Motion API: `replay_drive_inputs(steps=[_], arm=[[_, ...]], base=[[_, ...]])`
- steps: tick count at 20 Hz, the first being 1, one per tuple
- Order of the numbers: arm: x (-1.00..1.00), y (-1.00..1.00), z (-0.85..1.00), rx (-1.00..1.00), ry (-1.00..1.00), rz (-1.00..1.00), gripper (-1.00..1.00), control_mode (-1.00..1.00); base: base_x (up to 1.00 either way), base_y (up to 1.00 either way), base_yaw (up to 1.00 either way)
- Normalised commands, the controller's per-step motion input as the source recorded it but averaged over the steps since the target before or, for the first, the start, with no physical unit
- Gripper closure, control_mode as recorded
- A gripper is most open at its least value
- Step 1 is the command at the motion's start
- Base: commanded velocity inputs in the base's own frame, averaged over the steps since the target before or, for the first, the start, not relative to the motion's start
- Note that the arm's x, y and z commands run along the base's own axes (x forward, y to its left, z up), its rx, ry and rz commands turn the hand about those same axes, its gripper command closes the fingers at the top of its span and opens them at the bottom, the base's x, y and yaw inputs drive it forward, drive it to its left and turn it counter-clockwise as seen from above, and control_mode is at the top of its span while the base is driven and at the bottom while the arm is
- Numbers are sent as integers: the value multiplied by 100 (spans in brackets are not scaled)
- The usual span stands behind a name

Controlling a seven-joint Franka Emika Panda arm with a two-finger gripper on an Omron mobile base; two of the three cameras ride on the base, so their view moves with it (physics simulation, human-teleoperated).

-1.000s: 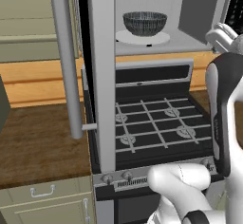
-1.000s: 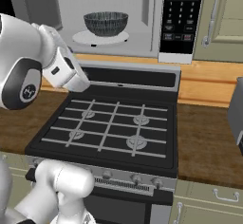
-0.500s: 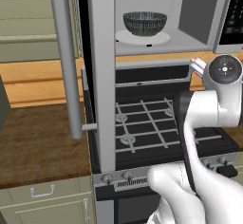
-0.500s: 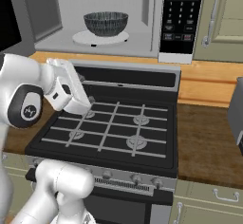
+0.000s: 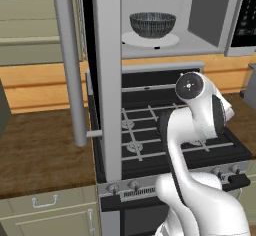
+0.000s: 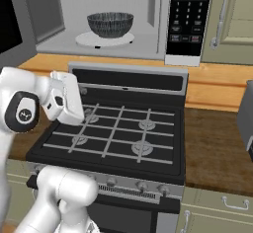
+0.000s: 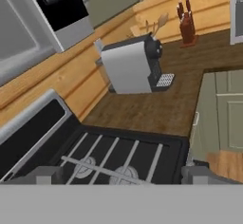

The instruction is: Open the microwave, place the bowl with waffle inside the microwave, then close the microwave door and turn it on.

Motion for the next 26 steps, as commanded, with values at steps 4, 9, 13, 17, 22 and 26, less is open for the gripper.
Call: replay_drive_inputs(steps=[4, 9, 13, 17, 22, 26], arm=[[30, 13, -53, 7, 1, -5, -100, -100], [37, 0, -68, 1, 2, -6, -100, -100], [10, 37, -31, -1, 0, -4, -100, -100], [5, 96, -7, -10, 0, -1, -100, -100], [15, 100, -3, -22, -3, -1, -100, -100], [11, 82, -5, -22, -6, 0, -100, -100]], base=[[0, 0, 0], [0, 0, 0], [0, 0, 0], [0, 0, 0], [0, 0, 0], [0, 0, 0]])
